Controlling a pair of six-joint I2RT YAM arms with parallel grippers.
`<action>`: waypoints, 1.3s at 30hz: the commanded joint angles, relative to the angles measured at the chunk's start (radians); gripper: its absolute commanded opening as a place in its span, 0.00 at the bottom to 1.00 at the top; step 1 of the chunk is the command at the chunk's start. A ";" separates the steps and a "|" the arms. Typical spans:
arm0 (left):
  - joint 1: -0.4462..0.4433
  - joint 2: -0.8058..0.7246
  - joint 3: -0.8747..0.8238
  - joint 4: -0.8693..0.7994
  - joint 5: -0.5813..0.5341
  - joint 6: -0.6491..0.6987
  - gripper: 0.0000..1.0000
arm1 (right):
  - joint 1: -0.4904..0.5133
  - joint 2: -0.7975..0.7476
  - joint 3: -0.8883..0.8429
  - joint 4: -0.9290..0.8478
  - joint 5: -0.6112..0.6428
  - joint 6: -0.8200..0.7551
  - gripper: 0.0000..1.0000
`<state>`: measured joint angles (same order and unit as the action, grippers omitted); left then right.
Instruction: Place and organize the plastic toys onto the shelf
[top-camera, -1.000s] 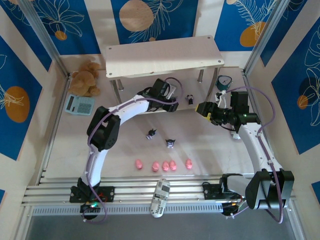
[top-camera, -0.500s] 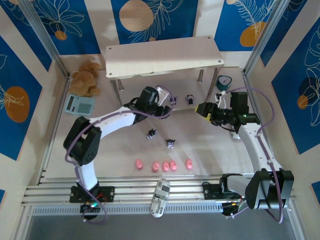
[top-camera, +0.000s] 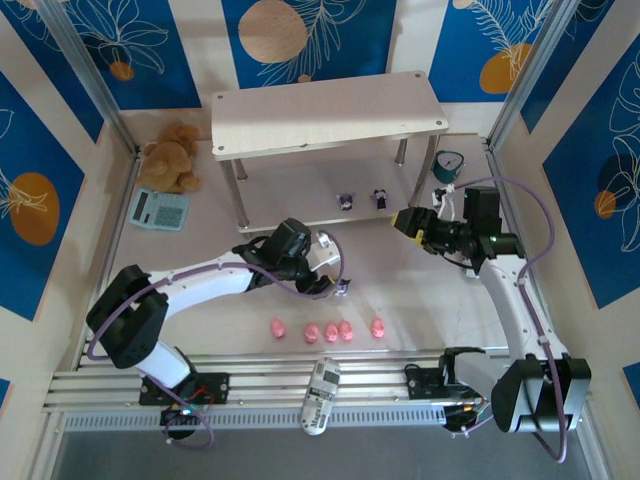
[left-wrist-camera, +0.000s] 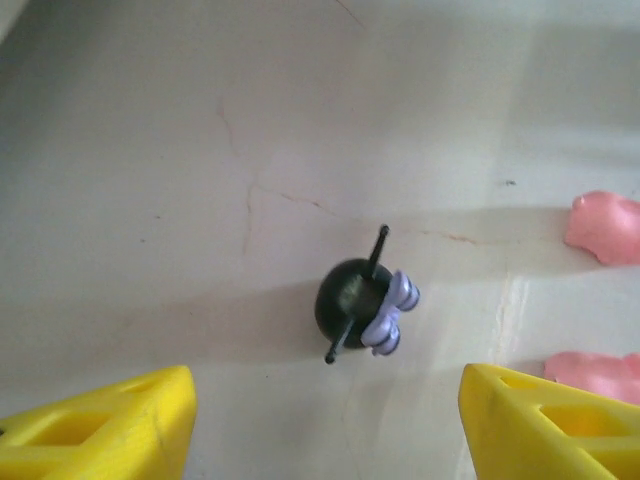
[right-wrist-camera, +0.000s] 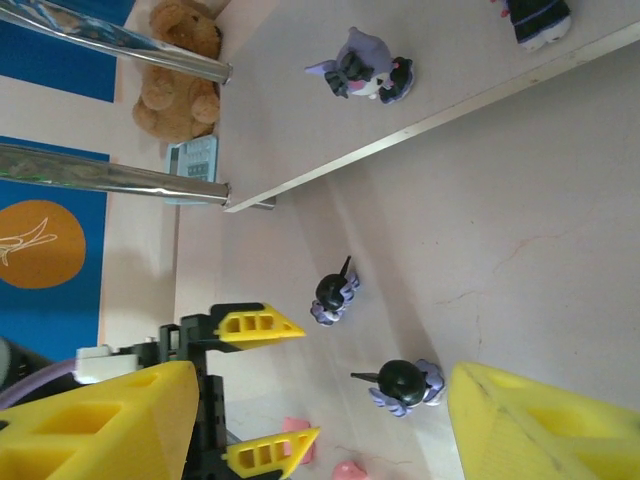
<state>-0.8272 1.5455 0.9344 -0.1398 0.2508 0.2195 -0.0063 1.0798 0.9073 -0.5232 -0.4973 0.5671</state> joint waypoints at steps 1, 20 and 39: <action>-0.014 -0.026 -0.021 0.012 0.046 0.051 0.71 | 0.013 -0.036 0.006 -0.049 0.002 0.013 0.67; -0.036 0.100 0.055 0.000 0.114 0.106 0.71 | 0.032 -0.072 0.028 -0.089 0.034 0.021 0.67; -0.038 0.224 0.154 -0.062 0.136 0.146 0.71 | 0.031 -0.060 0.021 -0.083 0.043 0.017 0.67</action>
<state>-0.8536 1.7454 1.0554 -0.1612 0.3447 0.3351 0.0204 1.0180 0.9077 -0.5922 -0.4488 0.5785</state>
